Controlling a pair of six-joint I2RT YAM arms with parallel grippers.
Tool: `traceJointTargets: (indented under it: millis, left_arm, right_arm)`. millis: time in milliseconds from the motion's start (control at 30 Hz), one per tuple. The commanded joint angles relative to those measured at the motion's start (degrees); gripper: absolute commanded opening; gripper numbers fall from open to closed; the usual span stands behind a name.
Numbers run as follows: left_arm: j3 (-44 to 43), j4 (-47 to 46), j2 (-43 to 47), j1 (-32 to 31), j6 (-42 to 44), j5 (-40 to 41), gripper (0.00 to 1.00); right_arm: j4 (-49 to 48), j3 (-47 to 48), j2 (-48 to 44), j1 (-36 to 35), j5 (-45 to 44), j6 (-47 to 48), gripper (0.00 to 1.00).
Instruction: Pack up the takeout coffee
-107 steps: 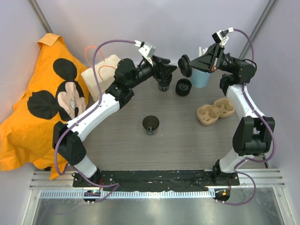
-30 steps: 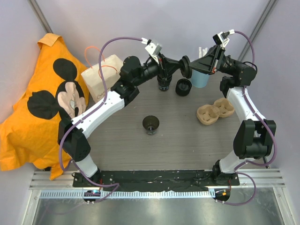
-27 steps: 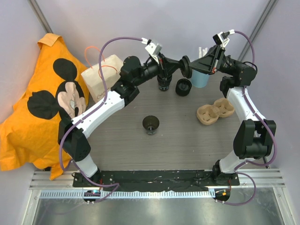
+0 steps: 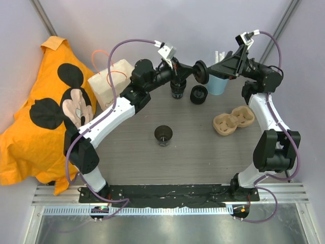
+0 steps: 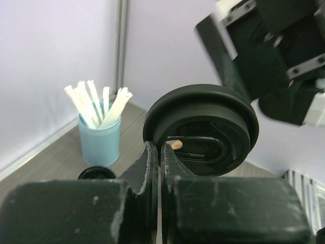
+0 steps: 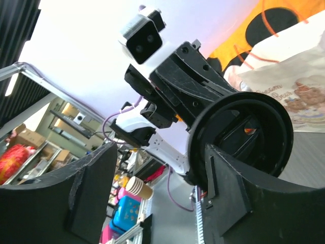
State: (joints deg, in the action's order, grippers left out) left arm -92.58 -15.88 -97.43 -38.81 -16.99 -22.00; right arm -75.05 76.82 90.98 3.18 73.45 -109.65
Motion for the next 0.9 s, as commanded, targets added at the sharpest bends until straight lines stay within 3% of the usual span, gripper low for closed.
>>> traceJointTargets:
  millis: [0, 333, 467, 567, 600, 633, 667, 700, 767, 867]
  left_arm:
    - [-2.5, 6.6, 2.6, 2.7, 2.1, 2.0, 0.0]
    - [-15.2, 39.9, -0.2, 9.2, 1.3, 6.4, 0.0]
    - [-15.5, 47.2, 1.2, 9.5, 1.5, 10.7, 0.0]
    - [-15.5, 51.0, 1.8, 9.5, 0.5, 12.2, 0.0]
    - [-15.7, 52.2, 2.0, 9.5, 0.4, 12.8, 0.0]
    - [-16.1, 54.6, 2.0, 9.5, 0.4, 13.2, 0.0]
    - [-16.4, 56.0, 1.8, 9.4, 0.9, 14.3, 0.0]
    - [-18.1, 57.4, 1.4, 9.5, 0.9, 14.7, 0.0]
    - [-19.6, 61.0, 0.9, 9.5, -0.2, 16.1, 0.0]
    - [-18.0, 59.7, 2.1, 9.4, -4.3, 15.2, 0.0]
  right_arm:
    - [-20.5, 4.3, 1.3, 4.3, 0.4, 0.7, 0.77]
    - [-19.8, 1.4, 2.3, 7.2, 1.2, 3.6, 0.82]
    - [-9.7, -1.1, -1.7, 8.2, 0.9, 14.4, 0.82]
    - [19.4, -3.1, -7.2, 9.2, -2.9, 43.9, 0.82]
    - [51.5, -1.8, -12.0, 9.4, -6.4, 57.0, 0.82]
    - [68.5, 4.3, -13.4, 7.4, -16.8, 86.5, 0.87]
    - [81.2, 7.5, -13.8, 5.7, -22.2, 95.2, 0.88]
    - [88.3, 8.8, -14.1, 4.8, -24.6, 98.9, 0.88]
    - [88.5, 7.3, -14.6, 4.2, -31.2, 99.3, 0.88]
    - [88.2, 4.7, -15.5, 3.2, -33.3, 100.6, 0.88]
